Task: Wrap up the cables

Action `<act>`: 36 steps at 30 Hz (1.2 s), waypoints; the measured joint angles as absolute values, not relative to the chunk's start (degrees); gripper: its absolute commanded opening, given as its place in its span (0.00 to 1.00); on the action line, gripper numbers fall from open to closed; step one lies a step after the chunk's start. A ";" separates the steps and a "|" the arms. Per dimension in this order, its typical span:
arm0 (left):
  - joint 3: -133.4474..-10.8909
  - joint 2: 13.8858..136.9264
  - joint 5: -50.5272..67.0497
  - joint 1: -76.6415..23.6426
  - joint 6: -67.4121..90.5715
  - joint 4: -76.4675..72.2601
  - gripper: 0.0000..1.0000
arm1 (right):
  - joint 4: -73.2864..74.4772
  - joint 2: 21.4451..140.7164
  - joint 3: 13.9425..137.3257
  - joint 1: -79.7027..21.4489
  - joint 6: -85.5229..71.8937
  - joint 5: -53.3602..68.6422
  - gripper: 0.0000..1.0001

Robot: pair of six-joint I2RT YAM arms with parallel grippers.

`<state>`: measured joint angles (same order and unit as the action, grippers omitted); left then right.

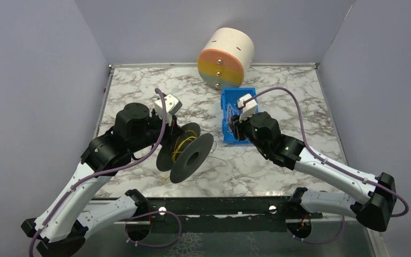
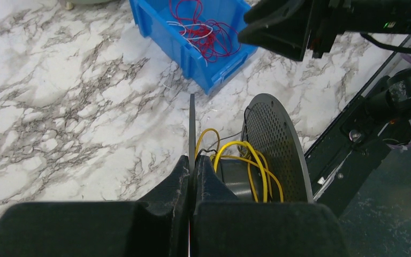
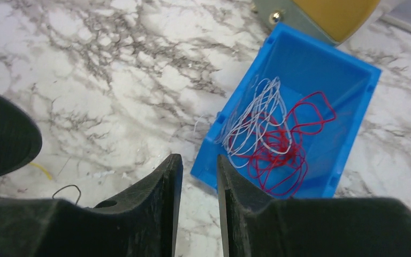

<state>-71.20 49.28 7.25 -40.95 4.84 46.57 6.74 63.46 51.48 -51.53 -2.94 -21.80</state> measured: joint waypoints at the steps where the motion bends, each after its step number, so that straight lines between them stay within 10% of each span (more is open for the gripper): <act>1: -71.66 49.28 7.25 -40.95 4.84 46.59 0.00 | 7.25 62.89 50.83 -51.53 -4.25 -20.45 0.39; 15: -78.26 50.61 7.22 -40.95 4.80 46.68 0.00 | 9.58 60.10 41.30 -51.51 -15.18 -3.86 0.66; 36: -78.52 51.55 11.62 -40.95 4.84 46.68 0.00 | -1.17 66.72 37.67 -47.88 -15.42 23.20 0.69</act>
